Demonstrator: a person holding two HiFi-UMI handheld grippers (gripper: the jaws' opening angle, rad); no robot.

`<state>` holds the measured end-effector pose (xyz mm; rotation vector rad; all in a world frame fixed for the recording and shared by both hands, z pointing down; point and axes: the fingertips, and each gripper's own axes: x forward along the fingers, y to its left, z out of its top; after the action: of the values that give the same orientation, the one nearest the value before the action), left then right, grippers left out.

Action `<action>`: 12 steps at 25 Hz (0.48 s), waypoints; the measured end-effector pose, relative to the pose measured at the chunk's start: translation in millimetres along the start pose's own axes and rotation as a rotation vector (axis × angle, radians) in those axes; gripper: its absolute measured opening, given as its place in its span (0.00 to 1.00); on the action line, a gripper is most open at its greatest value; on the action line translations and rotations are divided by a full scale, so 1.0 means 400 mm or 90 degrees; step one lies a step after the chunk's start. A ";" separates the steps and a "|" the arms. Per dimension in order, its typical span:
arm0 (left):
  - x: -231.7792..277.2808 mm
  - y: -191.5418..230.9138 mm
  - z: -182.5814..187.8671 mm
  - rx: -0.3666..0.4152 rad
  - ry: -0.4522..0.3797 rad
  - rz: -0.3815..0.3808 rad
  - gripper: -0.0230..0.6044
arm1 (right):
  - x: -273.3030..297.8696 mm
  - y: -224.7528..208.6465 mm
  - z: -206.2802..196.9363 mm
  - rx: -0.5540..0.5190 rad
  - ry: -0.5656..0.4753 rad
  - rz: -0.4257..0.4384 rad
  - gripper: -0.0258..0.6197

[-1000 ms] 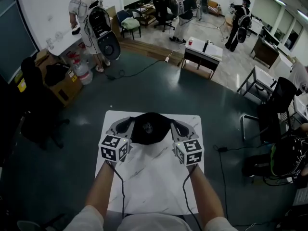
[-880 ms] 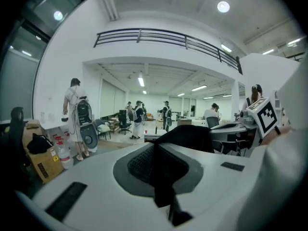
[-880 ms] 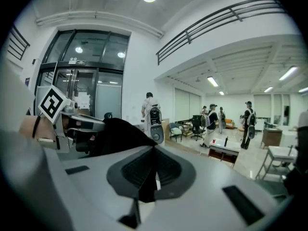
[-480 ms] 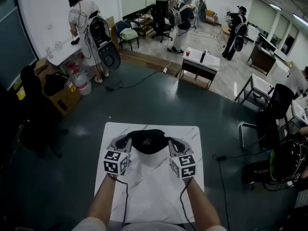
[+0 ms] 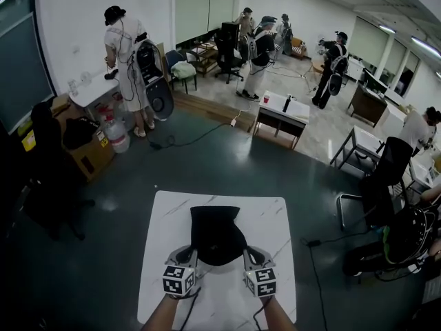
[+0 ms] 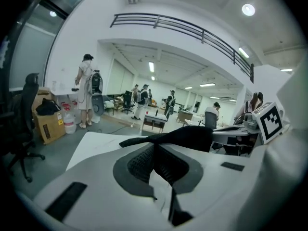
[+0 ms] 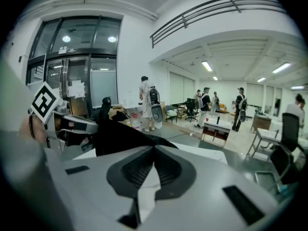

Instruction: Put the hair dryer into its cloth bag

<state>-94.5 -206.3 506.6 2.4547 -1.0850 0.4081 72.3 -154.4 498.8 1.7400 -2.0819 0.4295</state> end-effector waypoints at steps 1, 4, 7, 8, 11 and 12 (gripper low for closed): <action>-0.014 -0.005 -0.032 -0.007 0.014 -0.007 0.07 | -0.011 0.018 -0.027 -0.021 0.012 -0.005 0.07; -0.055 -0.016 -0.118 -0.015 0.048 -0.023 0.07 | -0.037 0.060 -0.104 -0.048 0.038 -0.007 0.07; -0.084 -0.018 -0.177 0.007 0.070 -0.018 0.07 | -0.047 0.079 -0.155 -0.021 0.051 0.001 0.07; -0.095 -0.018 -0.194 0.017 0.076 -0.013 0.07 | -0.050 0.087 -0.169 -0.015 0.058 0.006 0.08; -0.125 -0.014 -0.245 0.023 0.088 0.009 0.07 | -0.060 0.117 -0.206 -0.019 0.078 0.025 0.08; -0.131 -0.018 -0.261 0.021 0.089 0.015 0.07 | -0.065 0.124 -0.217 -0.022 0.082 0.028 0.08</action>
<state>-133.0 -118.1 573.2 2.4029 -1.0582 0.5997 36.1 -82.1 563.1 1.6057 -2.0273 0.5024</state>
